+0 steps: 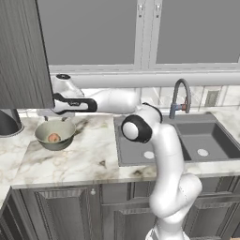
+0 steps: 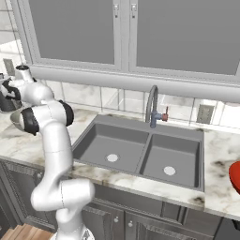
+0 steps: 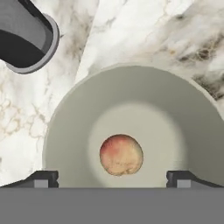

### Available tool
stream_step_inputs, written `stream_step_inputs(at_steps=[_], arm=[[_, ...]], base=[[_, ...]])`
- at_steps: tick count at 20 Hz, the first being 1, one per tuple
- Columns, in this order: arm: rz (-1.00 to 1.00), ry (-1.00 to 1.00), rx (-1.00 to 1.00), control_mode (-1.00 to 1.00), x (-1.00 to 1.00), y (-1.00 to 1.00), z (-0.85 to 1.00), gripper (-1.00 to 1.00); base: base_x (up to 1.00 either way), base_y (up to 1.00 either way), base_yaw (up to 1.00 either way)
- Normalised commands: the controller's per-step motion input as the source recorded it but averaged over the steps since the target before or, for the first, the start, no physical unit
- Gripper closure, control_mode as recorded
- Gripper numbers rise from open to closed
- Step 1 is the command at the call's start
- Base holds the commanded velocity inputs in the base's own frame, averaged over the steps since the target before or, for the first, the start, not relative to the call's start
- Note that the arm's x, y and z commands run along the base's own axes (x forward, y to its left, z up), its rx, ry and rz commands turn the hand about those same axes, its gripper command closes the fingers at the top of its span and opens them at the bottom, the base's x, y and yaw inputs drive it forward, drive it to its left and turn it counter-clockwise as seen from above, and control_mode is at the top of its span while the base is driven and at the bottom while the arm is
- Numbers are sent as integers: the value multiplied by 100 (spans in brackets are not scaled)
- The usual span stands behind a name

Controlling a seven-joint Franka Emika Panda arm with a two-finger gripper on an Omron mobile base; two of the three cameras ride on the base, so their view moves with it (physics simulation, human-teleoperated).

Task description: Pick the mangos from the cabinet and place them in one bowl. Pick the peach from the sink and place it in the other bowl.

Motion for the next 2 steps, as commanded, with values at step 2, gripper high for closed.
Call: stream_step_inputs(at_steps=[2], arm=[[4, 0, 0, -100, -12, -55, 1, -100]], base=[[0, 0, 0]])
